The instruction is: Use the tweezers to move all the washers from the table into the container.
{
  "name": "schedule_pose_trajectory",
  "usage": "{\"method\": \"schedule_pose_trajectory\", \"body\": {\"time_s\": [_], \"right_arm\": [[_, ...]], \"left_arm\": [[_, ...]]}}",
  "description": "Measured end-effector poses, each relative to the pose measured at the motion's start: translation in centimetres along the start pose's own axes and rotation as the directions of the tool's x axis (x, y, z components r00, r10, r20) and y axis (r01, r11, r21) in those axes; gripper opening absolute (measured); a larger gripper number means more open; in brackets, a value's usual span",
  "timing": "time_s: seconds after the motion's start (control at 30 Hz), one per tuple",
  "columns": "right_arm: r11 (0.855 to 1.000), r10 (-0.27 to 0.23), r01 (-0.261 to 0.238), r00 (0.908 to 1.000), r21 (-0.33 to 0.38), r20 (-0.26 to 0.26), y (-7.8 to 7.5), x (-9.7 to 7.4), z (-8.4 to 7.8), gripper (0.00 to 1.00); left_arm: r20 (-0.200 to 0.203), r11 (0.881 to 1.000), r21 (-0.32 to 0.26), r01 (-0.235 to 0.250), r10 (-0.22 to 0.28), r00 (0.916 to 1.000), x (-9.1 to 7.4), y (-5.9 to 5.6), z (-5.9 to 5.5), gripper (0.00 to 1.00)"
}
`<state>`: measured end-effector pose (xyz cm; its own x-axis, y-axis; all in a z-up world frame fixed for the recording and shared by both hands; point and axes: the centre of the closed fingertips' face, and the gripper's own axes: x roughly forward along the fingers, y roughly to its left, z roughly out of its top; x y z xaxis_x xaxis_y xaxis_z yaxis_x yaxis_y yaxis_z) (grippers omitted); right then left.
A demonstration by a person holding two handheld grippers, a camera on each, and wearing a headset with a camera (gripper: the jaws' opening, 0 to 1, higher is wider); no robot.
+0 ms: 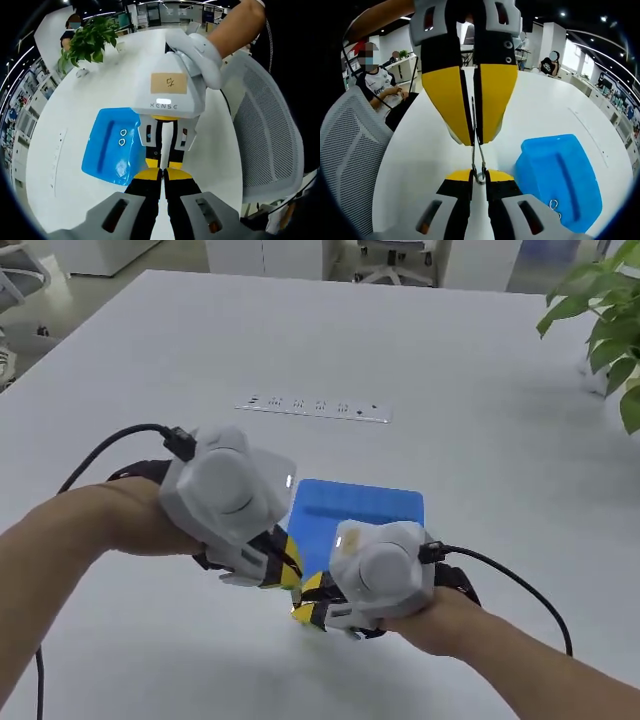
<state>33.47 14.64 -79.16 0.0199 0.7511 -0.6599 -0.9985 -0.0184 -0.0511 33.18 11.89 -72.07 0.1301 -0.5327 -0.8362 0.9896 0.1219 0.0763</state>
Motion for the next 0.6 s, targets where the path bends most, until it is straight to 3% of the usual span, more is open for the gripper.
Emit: {"method": "schedule_pose_trajectory", "body": {"time_s": [0.43,0.6], "right_arm": [[1.0,0.0,0.0,1.0,-0.009,-0.002,0.01,-0.05,0.03,0.12],[1.0,0.006,-0.006,1.0,-0.013,-0.007,0.44,0.08,-0.13,0.12]], "left_arm": [[0.022,1.0,-0.021,-0.003,0.003,0.9998,-0.4,0.22,0.06,0.06],[0.012,1.0,-0.021,0.011,-0.011,0.9999,-0.23,-0.15,-0.12,0.06]]}}
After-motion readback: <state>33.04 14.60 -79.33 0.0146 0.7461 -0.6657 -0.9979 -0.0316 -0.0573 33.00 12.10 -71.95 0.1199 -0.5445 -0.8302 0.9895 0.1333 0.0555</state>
